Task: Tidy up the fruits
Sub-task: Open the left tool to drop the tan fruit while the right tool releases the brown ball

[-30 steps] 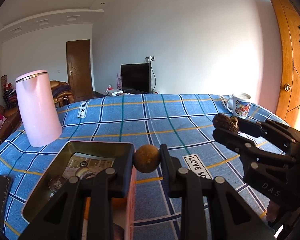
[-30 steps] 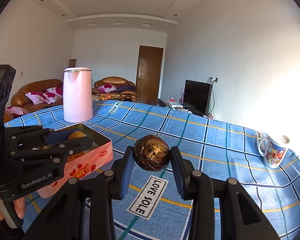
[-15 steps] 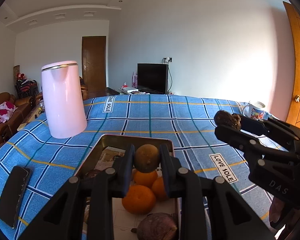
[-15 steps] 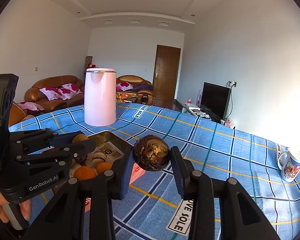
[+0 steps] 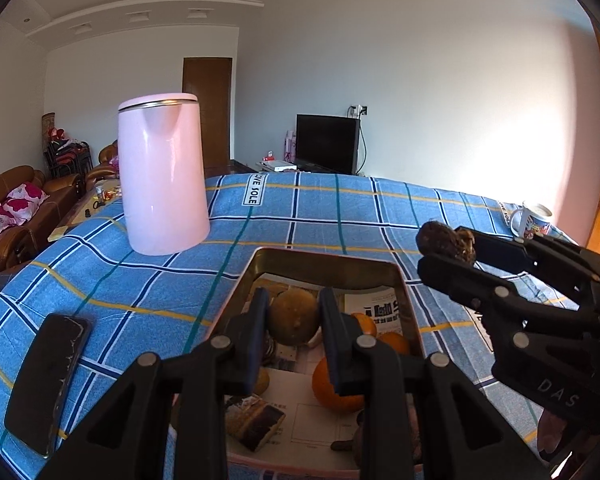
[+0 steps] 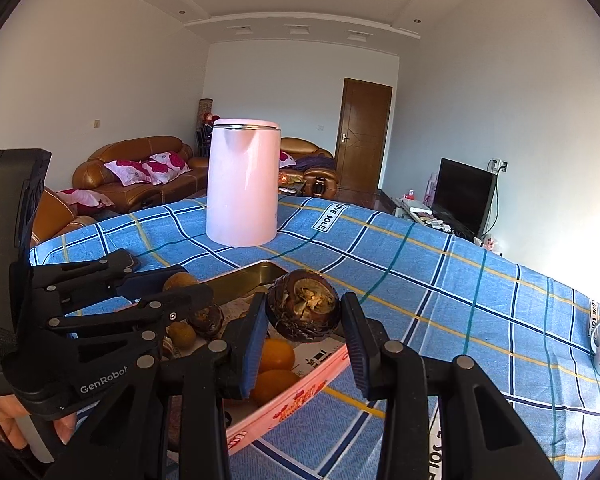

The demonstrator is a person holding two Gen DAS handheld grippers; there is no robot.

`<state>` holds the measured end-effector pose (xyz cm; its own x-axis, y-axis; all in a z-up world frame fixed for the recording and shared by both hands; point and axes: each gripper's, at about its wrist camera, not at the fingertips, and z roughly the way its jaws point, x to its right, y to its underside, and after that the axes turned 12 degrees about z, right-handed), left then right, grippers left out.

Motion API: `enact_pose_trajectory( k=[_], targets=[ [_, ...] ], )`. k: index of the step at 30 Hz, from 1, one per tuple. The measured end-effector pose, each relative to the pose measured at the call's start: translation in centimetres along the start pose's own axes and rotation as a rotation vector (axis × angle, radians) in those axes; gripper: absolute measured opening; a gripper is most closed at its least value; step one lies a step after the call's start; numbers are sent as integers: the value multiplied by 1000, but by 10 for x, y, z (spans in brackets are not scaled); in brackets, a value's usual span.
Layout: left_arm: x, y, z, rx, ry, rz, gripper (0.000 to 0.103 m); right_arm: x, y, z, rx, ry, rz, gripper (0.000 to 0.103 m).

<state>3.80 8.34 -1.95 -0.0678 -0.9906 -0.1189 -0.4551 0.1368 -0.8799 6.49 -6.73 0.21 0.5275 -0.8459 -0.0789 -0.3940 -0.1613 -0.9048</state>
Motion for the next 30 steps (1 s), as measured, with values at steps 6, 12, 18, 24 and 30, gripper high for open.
enact_pose_trajectory(
  k=[6,12,18,24,30],
  targets=[
    [-8,7,3,-26,-5,-11,27,-16,3,16,-43,-26,-20,39],
    [-17,14,7,-55,-6,-20,27,-21,13,34,-118,-35,-22,39],
    [-19,21,8,-74,-9,-28,28,-22,20,43,-179,-47,-13,39],
    [-20,22,2,-63,-17,-29,45,-28,26,42,-207,-52,-25,52],
    [-21,18,-10,-25,-23,-43,64,-18,25,30,-187,-41,6,59]
  ],
)
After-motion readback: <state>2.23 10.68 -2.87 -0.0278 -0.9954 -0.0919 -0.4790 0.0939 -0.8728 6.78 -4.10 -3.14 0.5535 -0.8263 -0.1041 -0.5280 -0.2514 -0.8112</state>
